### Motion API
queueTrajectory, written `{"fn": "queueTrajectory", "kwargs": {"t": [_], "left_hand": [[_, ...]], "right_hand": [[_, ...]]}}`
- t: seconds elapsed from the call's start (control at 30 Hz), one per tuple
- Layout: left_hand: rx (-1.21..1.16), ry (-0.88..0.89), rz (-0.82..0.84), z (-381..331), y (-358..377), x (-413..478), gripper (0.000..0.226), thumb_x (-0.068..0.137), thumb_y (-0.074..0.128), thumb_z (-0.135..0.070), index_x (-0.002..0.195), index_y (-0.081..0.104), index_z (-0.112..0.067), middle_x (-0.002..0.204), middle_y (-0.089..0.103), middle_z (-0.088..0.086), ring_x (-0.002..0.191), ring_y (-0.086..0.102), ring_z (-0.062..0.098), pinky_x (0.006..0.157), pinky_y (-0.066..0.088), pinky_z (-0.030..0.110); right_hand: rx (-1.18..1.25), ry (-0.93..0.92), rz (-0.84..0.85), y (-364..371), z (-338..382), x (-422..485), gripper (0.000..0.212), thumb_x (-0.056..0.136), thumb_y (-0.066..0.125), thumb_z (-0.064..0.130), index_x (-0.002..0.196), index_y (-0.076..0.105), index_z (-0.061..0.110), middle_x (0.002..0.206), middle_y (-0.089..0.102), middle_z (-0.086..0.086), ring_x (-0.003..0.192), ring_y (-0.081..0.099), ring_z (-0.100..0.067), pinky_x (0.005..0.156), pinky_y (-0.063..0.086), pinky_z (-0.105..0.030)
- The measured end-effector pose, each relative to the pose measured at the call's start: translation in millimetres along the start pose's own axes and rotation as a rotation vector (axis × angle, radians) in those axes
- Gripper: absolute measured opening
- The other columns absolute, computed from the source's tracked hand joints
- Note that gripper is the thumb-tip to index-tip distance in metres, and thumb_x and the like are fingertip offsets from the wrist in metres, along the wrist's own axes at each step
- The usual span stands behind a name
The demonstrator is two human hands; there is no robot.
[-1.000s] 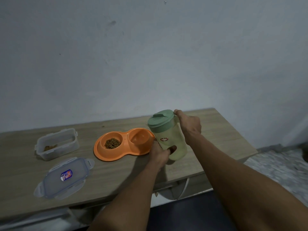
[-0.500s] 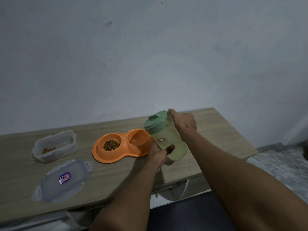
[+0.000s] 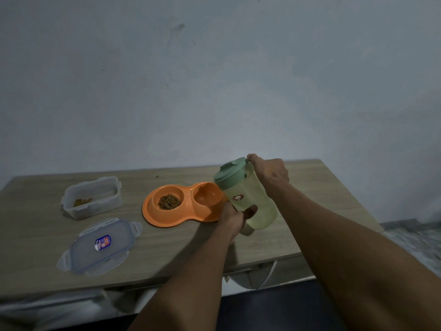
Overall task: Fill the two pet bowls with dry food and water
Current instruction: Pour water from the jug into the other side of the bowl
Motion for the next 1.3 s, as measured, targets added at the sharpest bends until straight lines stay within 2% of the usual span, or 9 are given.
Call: {"fn": "queueTrajectory", "kwargs": {"t": [0.17, 0.47, 0.6, 0.73, 0.83, 0.87, 1.1, 1.2, 1.3], "left_hand": [[-0.01, 0.005, 0.015, 1.1, -1.3, 3.4, 0.047, 0.082, 0.076, -0.014, 0.126, 0.06, -0.015, 0.122, 0.067, 0.0, 0.116, 0.06, 0.021, 0.104, 0.045, 0.045], [-0.027, 0.016, 0.012, 6.2, -2.2, 10.5, 0.048, 0.08, 0.078, -0.017, 0.125, 0.061, -0.015, 0.123, 0.068, 0.003, 0.117, 0.06, 0.026, 0.104, 0.044, 0.051], [-0.051, 0.001, -0.006, 7.9, -1.2, 15.4, 0.049, 0.077, 0.08, -0.017, 0.122, 0.06, -0.015, 0.122, 0.068, 0.003, 0.118, 0.059, 0.028, 0.105, 0.043, 0.054], [-0.135, -0.061, -0.011, 11.9, 0.9, 25.2, 0.049, 0.064, 0.084, -0.022, 0.107, 0.061, -0.015, 0.11, 0.066, 0.0, 0.12, 0.057, 0.025, 0.105, 0.043, 0.043], [-0.178, -0.055, 0.028, 21.7, -0.4, 38.8, 0.067, 0.041, 0.085, -0.035, 0.104, 0.061, -0.027, 0.119, 0.068, -0.001, 0.122, 0.056, 0.027, 0.109, 0.04, 0.051], [-0.16, -0.056, 0.029, 26.8, -2.0, 44.6, 0.069, 0.04, 0.084, -0.036, 0.104, 0.061, -0.029, 0.121, 0.068, -0.001, 0.121, 0.057, 0.027, 0.109, 0.039, 0.052], [-0.117, -0.094, 0.012, 18.5, -2.1, 35.8, 0.048, 0.063, 0.083, -0.025, 0.104, 0.06, -0.028, 0.122, 0.066, 0.001, 0.119, 0.056, 0.03, 0.108, 0.038, 0.055], [-0.111, -0.087, -0.01, 12.7, -0.3, 33.0, 0.043, 0.08, 0.077, -0.018, 0.117, 0.055, -0.022, 0.128, 0.062, 0.002, 0.124, 0.053, 0.03, 0.11, 0.037, 0.053], [-0.165, -0.128, 0.023, 18.3, 0.0, 39.2, 0.042, 0.086, 0.071, -0.02, 0.123, 0.05, -0.022, 0.132, 0.057, -0.001, 0.131, 0.046, 0.028, 0.113, 0.034, 0.048]], "right_hand": [[-0.018, -0.015, 0.004, 2.3, 1.5, 1.7, 0.051, 0.078, 0.064, 0.057, 0.091, 0.06, 0.009, 0.09, 0.064, -0.009, 0.085, 0.061, -0.03, 0.081, 0.053, -0.039], [-0.071, -0.028, 0.004, 6.1, 6.5, 3.1, 0.048, 0.08, 0.063, 0.055, 0.089, 0.055, 0.009, 0.079, 0.056, -0.006, 0.082, 0.057, -0.029, 0.078, 0.051, -0.036], [-0.095, -0.049, 0.007, 9.4, 8.4, 4.3, 0.05, 0.079, 0.062, 0.057, 0.091, 0.058, 0.008, 0.083, 0.059, -0.007, 0.082, 0.059, -0.028, 0.077, 0.052, -0.036], [-0.109, -0.064, 0.003, 12.7, 10.6, 4.5, 0.051, 0.077, 0.061, 0.058, 0.088, 0.058, 0.009, 0.081, 0.061, -0.007, 0.081, 0.061, -0.028, 0.076, 0.053, -0.037], [-0.117, -0.062, 0.002, 14.7, 11.2, 4.6, 0.053, 0.076, 0.061, 0.059, 0.089, 0.058, 0.008, 0.085, 0.064, -0.008, 0.082, 0.063, -0.029, 0.081, 0.056, -0.04], [-0.117, -0.059, 0.003, 14.9, 11.2, 4.7, 0.053, 0.075, 0.061, 0.059, 0.089, 0.058, 0.008, 0.087, 0.064, -0.009, 0.083, 0.063, -0.03, 0.081, 0.056, -0.04], [-0.146, -0.062, 0.011, 14.6, 14.6, 7.6, 0.05, 0.076, 0.06, 0.057, 0.09, 0.059, 0.009, 0.086, 0.063, -0.008, 0.082, 0.062, -0.031, 0.075, 0.053, -0.036], [-0.159, -0.06, 0.012, 14.9, 17.4, 8.2, 0.047, 0.078, 0.06, 0.056, 0.087, 0.057, 0.01, 0.081, 0.06, -0.007, 0.08, 0.06, -0.029, 0.071, 0.05, -0.034], [-0.163, -0.066, 0.007, 15.0, 19.2, 9.3, 0.047, 0.077, 0.06, 0.055, 0.089, 0.058, 0.01, 0.087, 0.064, -0.008, 0.083, 0.062, -0.029, 0.069, 0.049, -0.033]]}}
Point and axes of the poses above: each hand's wrist, its own x-axis towards the middle knuckle, its own y-axis out of the palm, z = x × y, the point moved 2 cm from there along x, towards the middle knuckle
